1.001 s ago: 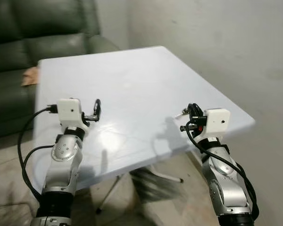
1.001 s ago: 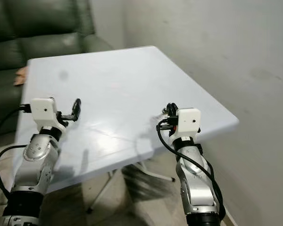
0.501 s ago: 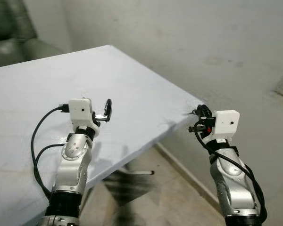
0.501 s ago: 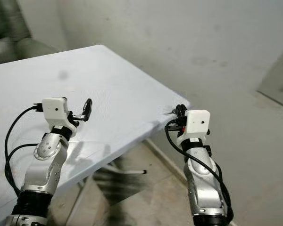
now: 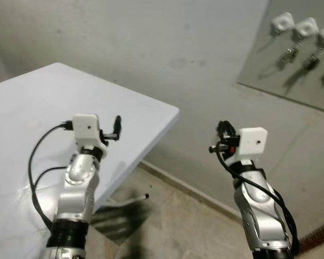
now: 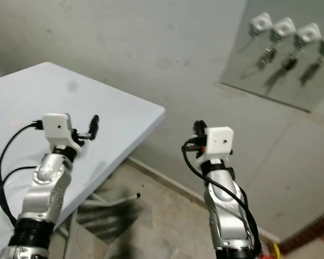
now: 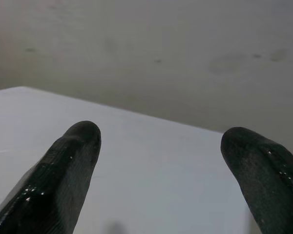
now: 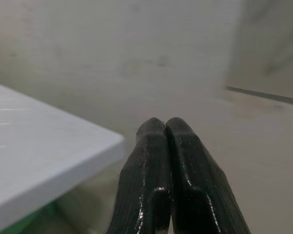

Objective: Hang keys on a hook

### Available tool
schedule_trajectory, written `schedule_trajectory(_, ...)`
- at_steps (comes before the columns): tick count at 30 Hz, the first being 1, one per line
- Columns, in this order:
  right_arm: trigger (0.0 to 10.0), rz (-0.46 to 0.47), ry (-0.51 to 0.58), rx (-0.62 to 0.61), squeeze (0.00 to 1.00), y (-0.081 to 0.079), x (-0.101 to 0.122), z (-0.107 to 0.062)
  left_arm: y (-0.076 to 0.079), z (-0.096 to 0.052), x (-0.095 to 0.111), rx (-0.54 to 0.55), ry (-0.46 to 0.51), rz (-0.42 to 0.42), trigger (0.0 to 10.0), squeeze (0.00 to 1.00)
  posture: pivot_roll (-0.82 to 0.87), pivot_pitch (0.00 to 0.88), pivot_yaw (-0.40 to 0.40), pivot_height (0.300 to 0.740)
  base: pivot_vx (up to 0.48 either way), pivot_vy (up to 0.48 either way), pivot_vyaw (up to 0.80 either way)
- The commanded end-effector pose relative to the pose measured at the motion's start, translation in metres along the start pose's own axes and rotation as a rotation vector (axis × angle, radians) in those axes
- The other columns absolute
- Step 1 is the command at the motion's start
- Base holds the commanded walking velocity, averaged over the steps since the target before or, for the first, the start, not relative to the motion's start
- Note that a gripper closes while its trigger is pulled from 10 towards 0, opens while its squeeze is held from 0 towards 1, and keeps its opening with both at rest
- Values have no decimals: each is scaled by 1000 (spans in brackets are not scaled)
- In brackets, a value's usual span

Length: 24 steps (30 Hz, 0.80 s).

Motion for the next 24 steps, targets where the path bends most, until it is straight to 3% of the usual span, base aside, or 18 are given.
schedule_trajectory(1, 10000, -12, 6, -26, 0, 9, 3, -1, 11, 2, -2, -25, -15, -2, 10000, 0, -30, 0, 4, 732, 0, 0, -769)
schedule_trajectory(14, 10000, -6, 0, -36, 0, 8, 1, 0, 11, 1, -4, -17, -32, -12, 10000, 0, -23, 0, 5, 732, 0, 0, -755)
schedule_trajectory(24, 10000, 25, -12, -71, 0, 12, 0, -3, 12, -3, -10, -15, -64, -26, 10000, 0, -24, 0, 2, 732, 0, 0, 0)
Point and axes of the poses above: a point about 5 cm out from each wrist's last joint towards the gripper, its own z axis pointing out of the wrist towards the gripper, its own x axis along the axis of the wrist's last joint, y = z × x, the point moved 6 cm from there along z, pointing out of the wrist towards the gripper, and after that the axes turned 1 degree about -z, right-handed, at the moved point
